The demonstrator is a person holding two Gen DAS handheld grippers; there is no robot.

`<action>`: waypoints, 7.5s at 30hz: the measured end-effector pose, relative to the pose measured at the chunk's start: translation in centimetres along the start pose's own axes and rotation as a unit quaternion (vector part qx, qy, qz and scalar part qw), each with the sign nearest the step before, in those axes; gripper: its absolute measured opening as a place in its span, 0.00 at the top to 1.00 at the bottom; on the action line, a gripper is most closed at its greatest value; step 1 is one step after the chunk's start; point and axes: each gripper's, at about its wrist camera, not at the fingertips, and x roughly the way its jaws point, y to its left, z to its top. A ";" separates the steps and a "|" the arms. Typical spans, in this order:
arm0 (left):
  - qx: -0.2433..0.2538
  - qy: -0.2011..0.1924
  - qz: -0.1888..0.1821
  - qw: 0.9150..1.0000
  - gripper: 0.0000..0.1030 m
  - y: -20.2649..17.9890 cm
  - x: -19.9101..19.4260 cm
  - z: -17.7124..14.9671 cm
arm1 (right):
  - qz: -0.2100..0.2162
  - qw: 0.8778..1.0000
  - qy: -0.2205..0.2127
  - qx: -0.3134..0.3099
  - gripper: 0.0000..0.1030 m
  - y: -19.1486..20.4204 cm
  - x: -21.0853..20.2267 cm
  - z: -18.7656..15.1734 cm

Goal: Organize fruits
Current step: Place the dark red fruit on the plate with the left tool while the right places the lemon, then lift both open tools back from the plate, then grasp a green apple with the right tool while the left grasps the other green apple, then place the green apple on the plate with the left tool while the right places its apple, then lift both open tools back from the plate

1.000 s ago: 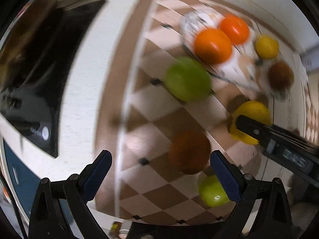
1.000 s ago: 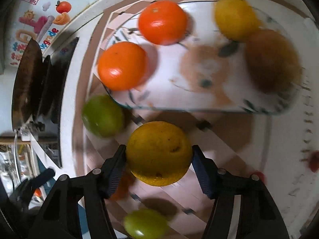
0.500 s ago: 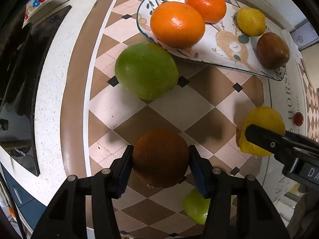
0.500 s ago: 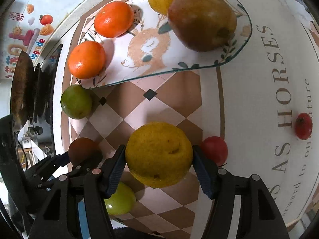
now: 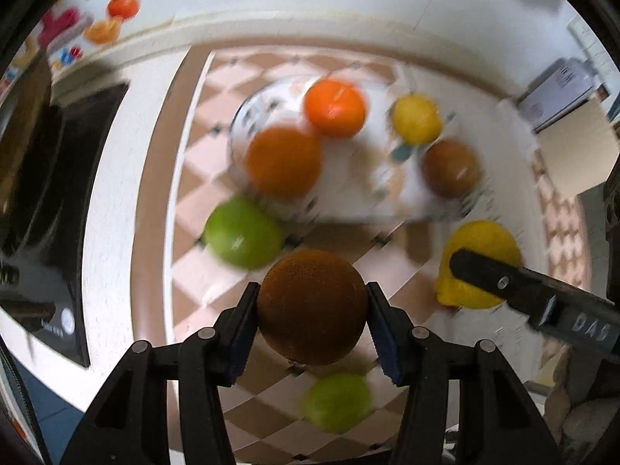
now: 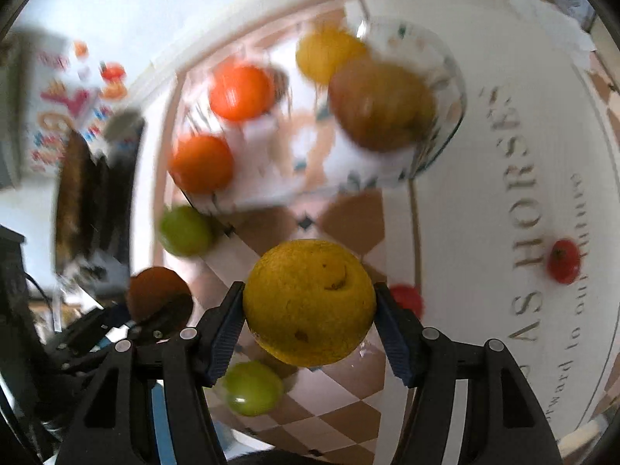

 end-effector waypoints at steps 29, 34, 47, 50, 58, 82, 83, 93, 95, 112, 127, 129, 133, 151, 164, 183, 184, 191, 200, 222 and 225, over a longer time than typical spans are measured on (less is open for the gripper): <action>-0.025 0.068 -0.002 0.997 0.36 -4.4 9.1 11.8 | -0.086 0.996 0.005 -0.011 0.34 -4.8 2.4 16.2; -0.028 0.057 -0.001 0.998 0.16 -3.8 7.9 12.0 | -0.086 0.996 0.011 -0.008 0.23 -4.8 2.5 16.3; -0.037 0.002 0.040 0.999 0.08 0.2 2.4 8.9 | -0.150 0.987 -0.033 -0.049 0.11 -2.4 -2.1 12.8; -0.043 -0.018 0.053 0.998 0.08 1.1 1.0 7.7 | -0.169 0.982 -0.047 -0.069 0.11 -1.2 -3.3 11.0; -0.055 -0.067 0.073 0.994 0.08 2.3 -2.9 4.0 | -0.187 0.975 -0.075 -0.094 0.11 1.7 -6.0 5.0; 0.000 -0.210 0.084 0.974 0.08 -0.5 -16.8 -6.0 | -0.165 0.957 -0.207 -0.117 0.11 7.4 -20.2 -8.4; 0.001 -0.215 0.083 0.973 0.08 -0.6 -17.1 -6.3 | -0.165 0.956 -0.213 -0.118 0.11 7.5 -20.7 -8.9; 0.005 -0.218 0.075 0.973 0.08 -1.3 -17.4 -7.5 | -0.157 0.956 -0.225 -0.102 0.11 7.0 -22.0 -11.1; 0.002 -0.209 0.081 0.974 0.08 -1.0 -16.8 -7.3 | -0.146 0.961 -0.216 -0.097 0.11 6.8 -21.3 -10.9; -0.066 -0.040 0.245 0.967 0.02 8.6 -5.3 -6.5 | -0.057 0.984 0.105 -0.134 0.11 6.3 6.3 -11.2; -0.038 0.066 0.105 0.992 0.02 6.2 4.8 3.1 | -0.071 0.987 0.054 -0.133 0.37 3.3 5.1 -6.7; -0.025 0.077 0.103 0.991 0.02 5.8 6.1 4.0 | -0.076 0.988 0.045 -0.124 0.37 2.3 4.6 -5.5; 0.006 0.084 0.099 0.991 0.06 4.8 8.0 5.0 | -0.082 0.990 0.035 -0.109 0.36 0.9 4.1 -3.2; -0.009 0.054 0.076 0.996 0.42 6.6 8.1 3.7 | -0.046 0.995 0.012 -0.086 0.36 1.8 1.2 2.5; -0.047 0.009 0.029 0.998 0.42 8.2 2.6 4.3 | -0.025 0.996 -0.008 -0.080 0.37 3.0 0.4 6.2; -0.049 0.121 -0.053 0.990 0.42 6.0 8.8 17.5 | -0.053 0.997 0.010 -0.053 0.28 4.6 3.5 12.3; -0.050 0.129 -0.048 0.989 0.42 6.0 9.2 17.5 | -0.051 0.997 0.009 -0.053 0.25 4.6 3.4 12.3; -0.062 0.132 -0.060 0.988 0.21 6.7 9.4 17.6 | -0.064 0.997 0.003 -0.052 0.15 4.4 2.0 12.3; -0.038 0.070 -0.008 0.997 0.10 7.2 5.4 15.8 | -0.132 0.988 -0.032 -0.069 0.09 4.4 -0.6 11.8; 0.001 -0.119 0.072 0.990 0.10 1.9 -8.2 1.9 | -0.202 0.966 -0.134 -0.085 0.06 3.9 -11.1 1.3; 0.007 -0.141 0.069 0.988 0.10 1.1 -10.4 0.3 | -0.205 0.963 -0.153 -0.091 0.06 4.5 -13.3 -0.8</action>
